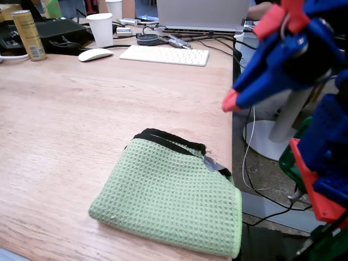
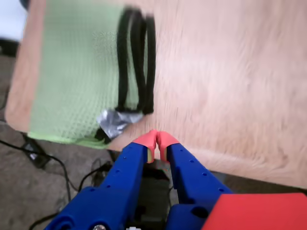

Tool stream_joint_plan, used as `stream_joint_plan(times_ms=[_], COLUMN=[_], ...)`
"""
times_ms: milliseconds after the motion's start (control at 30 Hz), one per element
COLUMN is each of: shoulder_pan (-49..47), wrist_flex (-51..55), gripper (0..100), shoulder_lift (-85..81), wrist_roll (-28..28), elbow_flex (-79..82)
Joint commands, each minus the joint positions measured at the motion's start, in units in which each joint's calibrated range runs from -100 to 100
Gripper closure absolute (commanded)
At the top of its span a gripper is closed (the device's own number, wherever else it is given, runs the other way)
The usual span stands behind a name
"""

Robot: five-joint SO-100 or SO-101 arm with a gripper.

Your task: Clean the table

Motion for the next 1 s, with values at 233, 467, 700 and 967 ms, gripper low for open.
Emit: stream_joint_plan(times_ms=[233, 467, 700, 967], shoulder_pan=[-0.28, -0.28, -9.42, -5.86], wrist_flex=[20.46, 19.47, 10.52, -3.60], gripper=[100, 100, 62, 60], shoulder_lift=[42.66, 47.72, 51.50, 61.44], wrist_roll=[-0.20, -0.34, -0.29, -5.03], elbow_flex=[-54.32, -50.73, -43.75, -40.63])
